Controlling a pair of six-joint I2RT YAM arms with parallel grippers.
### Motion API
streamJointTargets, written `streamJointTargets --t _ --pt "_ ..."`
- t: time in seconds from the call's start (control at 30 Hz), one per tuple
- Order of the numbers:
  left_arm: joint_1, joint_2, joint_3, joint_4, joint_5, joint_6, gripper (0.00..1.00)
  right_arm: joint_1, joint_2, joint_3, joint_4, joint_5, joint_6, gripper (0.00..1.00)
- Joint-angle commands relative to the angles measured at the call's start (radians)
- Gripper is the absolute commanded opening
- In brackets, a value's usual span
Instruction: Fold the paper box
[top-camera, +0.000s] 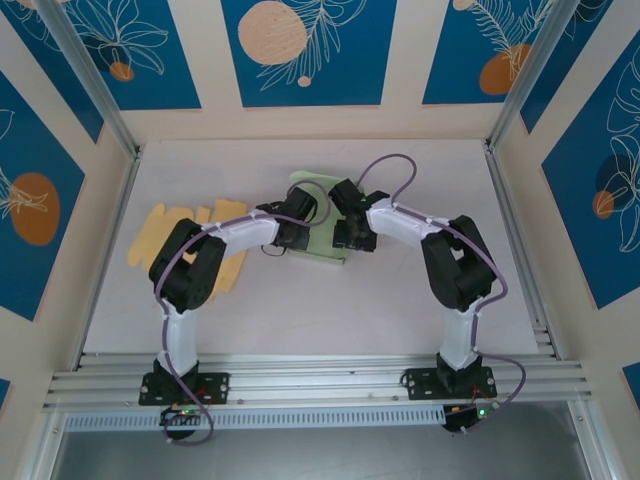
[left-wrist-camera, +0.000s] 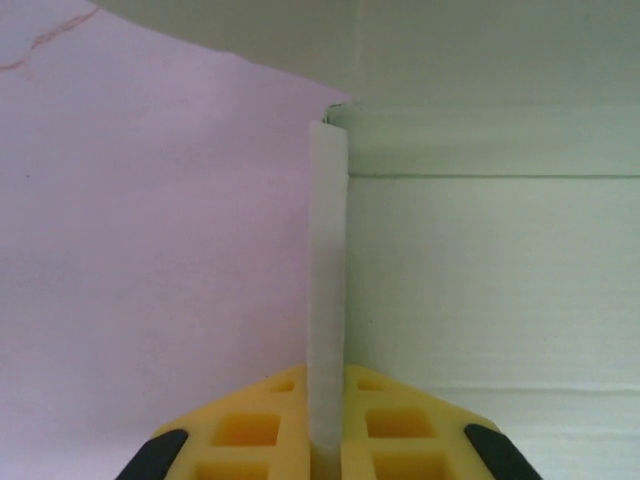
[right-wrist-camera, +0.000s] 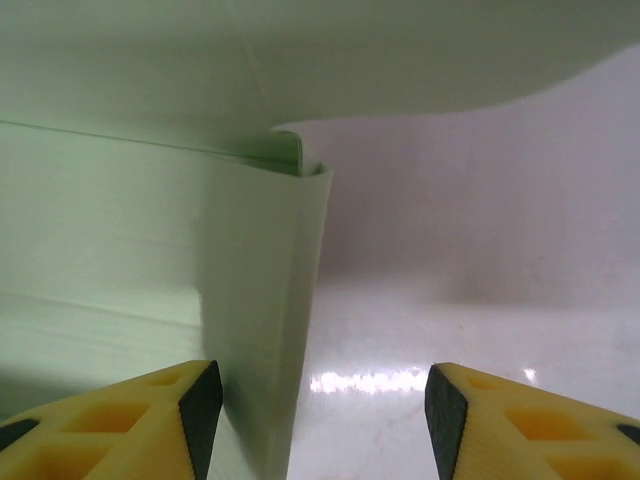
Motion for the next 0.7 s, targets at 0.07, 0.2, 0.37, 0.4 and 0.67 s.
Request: streamJointTargets --t 0.07,0.2,0.37,0.4,0.67 --pt "0.007 0.011 0.018 -0.025 -0.038 -0.012 0.01 0.019 0.050 0.068 -0.034 0.042 -0.012 0.58" --pt "0.007 0.004 0.009 -0.024 -0.063 -0.032 0.00 0.028 0.108 0.090 -0.094 0.089 -0.009 0.56" --pt "0.008 -0.001 0.003 -0.028 -0.094 -0.058 0.00 0.037 0.152 0.090 -0.175 0.176 0.006 0.45" --pt "0.008 -0.005 0.001 -0.030 -0.101 -0.066 0.00 0.035 0.165 0.090 -0.189 0.181 0.005 0.45" --pt "0.008 -0.023 -0.029 -0.022 -0.143 -0.133 0.00 0.053 0.315 0.213 -0.455 0.442 0.046 0.12"
